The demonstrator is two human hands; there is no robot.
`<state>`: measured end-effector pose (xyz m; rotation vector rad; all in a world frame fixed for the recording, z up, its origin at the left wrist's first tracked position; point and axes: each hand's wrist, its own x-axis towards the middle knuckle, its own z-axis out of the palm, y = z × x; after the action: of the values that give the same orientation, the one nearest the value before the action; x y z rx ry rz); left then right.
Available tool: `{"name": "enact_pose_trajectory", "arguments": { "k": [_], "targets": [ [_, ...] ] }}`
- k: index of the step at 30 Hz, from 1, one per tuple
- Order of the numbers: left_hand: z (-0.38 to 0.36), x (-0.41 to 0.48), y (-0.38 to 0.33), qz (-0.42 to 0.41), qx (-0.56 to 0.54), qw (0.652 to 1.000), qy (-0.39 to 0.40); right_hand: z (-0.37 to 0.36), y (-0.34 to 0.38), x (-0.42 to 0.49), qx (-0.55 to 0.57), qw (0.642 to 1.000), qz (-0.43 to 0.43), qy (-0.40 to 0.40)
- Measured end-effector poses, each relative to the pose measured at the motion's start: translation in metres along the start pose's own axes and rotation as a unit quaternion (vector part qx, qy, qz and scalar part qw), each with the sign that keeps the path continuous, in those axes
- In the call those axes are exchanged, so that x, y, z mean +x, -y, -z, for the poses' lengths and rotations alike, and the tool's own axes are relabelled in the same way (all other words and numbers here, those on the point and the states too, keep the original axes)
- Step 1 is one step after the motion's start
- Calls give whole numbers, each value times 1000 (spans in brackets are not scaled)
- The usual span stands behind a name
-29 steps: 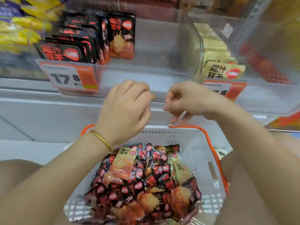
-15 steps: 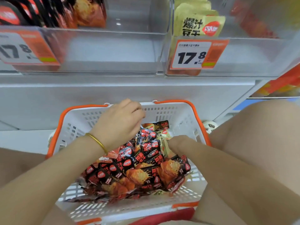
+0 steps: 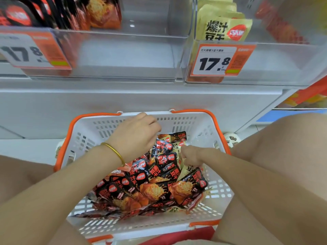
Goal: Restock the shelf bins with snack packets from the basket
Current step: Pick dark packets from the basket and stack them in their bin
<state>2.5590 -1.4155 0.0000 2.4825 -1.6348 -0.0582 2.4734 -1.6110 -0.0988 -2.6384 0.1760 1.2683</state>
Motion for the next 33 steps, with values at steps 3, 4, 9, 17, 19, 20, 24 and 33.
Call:
{"name": "enact_pose_trajectory", "arguments": {
  "k": [3, 4, 9, 17, 19, 20, 24, 33],
  "targets": [
    [3, 1, -1, 5, -5, 1000, 2, 6, 5, -3, 80, 997, 8, 12],
    [3, 1, -1, 3, -4, 1000, 2, 7, 6, -5, 70, 997, 14, 29],
    [3, 0, -2, -11, -3, 1000, -10, -2, 8, -13, -83, 995, 23, 59],
    [1, 2, -2, 48, -10, 997, 58, 29, 18, -12, 53, 994, 98, -1],
    [1, 5, -2, 79, -4, 987, 140, 49, 27, -21, 112, 987, 115, -12],
    [-1, 5, -1, 86, -16, 981, 170, 59, 32, -28, 143, 981, 126, -20],
    [2, 6, -3, 108, -98, 959, 242, 87, 42, -56, 261, 944, 180, -87],
    [81, 0, 25, 212, -462, 861, 18, 113, 57, -108, 669, 695, 251, -80]
  ]
}}
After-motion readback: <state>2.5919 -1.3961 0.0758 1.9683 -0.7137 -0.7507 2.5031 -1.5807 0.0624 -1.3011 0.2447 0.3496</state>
